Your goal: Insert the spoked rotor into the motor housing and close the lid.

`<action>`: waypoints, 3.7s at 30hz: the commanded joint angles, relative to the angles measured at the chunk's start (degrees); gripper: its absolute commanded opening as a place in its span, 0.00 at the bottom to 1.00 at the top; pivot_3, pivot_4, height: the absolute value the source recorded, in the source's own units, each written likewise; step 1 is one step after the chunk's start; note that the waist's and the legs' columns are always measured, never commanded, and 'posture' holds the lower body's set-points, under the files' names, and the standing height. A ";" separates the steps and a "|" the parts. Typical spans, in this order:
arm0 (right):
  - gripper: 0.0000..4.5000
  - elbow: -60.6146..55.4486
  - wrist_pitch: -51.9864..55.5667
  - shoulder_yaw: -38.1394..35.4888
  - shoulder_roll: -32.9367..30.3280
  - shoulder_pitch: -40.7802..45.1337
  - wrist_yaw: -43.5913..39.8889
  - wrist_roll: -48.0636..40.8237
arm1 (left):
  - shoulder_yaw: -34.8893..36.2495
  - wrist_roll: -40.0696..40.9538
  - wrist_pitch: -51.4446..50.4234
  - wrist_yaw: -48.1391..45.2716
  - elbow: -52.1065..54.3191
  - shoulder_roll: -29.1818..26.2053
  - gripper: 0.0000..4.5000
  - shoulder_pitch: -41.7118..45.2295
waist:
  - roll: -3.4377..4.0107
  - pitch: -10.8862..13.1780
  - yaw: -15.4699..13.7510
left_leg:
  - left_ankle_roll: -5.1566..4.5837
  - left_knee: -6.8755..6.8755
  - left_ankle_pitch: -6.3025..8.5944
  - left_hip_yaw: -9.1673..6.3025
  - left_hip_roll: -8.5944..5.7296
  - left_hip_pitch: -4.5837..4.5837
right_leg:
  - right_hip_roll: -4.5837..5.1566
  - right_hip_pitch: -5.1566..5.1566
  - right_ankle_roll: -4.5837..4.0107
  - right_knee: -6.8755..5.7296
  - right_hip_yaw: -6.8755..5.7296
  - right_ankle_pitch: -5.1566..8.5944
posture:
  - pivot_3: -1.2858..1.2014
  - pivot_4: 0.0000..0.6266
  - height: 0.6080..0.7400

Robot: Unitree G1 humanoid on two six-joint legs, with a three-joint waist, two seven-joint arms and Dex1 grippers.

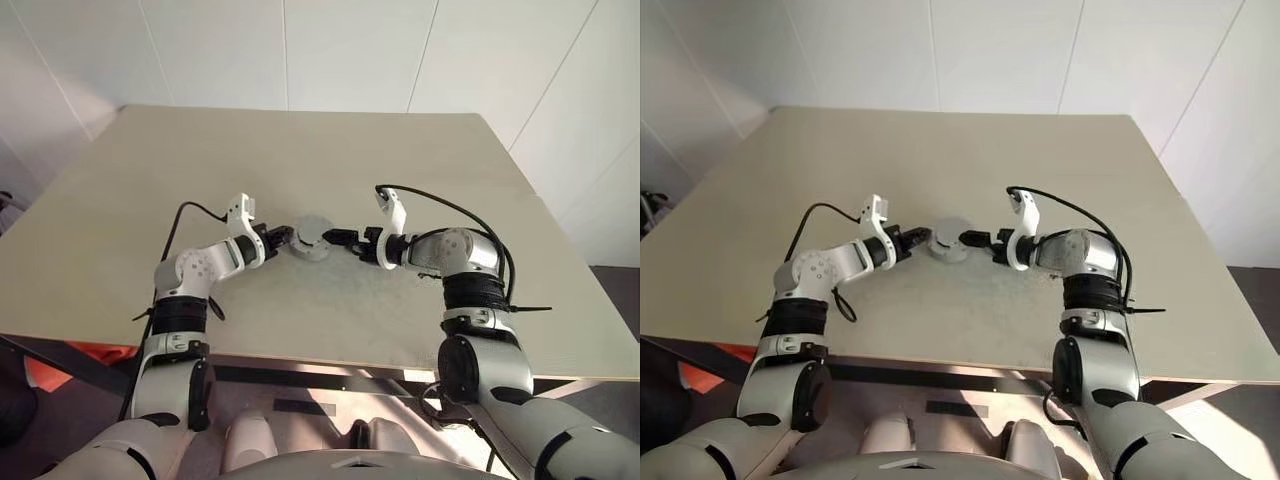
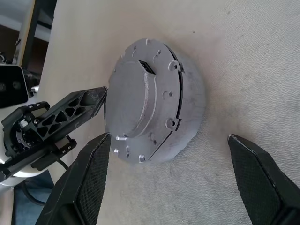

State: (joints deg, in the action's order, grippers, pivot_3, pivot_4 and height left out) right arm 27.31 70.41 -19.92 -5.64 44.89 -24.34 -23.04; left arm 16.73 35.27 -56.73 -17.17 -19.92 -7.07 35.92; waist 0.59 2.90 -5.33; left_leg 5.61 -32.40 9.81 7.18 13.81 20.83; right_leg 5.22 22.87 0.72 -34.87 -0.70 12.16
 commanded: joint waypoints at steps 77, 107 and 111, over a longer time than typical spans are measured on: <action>0.45 13.21 -1.39 -17.95 12.06 19.25 20.14 -27.51 | 18.94 42.80 -2.71 9.52 11.60 0.43 0.86 -10.11 | 0.02 0.15 -0.38 | 0.06 -0.01 -0.04 -0.09 0.10 0.63 | -0.02 0.42 0.19 0.05 -0.39 -0.19 | 0.52 0.00 1.00; 0.45 5.80 2.28 -15.62 14.33 16.72 22.90 -32.31 | 14.55 46.11 1.54 6.88 5.65 0.76 0.49 -7.32 | -0.02 0.12 -0.60 | 0.07 -0.25 -0.04 -0.12 0.10 0.65 | -0.01 0.37 0.30 -0.05 -0.37 -0.26 | 0.52 0.00 1.00; 0.45 5.69 1.79 -15.35 14.33 16.59 22.92 -32.33 | 14.49 45.94 1.75 7.26 5.23 0.57 0.49 -7.24 | -0.02 0.12 -0.60 | 0.07 -0.30 -0.04 -0.12 0.10 0.66 | 0.00 0.36 0.33 -0.07 -0.36 -0.27 | 0.52 0.00 1.00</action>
State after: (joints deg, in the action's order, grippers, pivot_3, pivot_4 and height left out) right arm 36.17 72.90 -35.08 7.38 60.10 -0.52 -52.05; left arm 31.75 81.88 -56.12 -9.95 -15.55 -5.74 28.03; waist 0.57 3.02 -5.93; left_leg 5.68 -32.71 9.77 7.06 13.90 21.49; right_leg 5.22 23.23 1.05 -34.94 -1.06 11.88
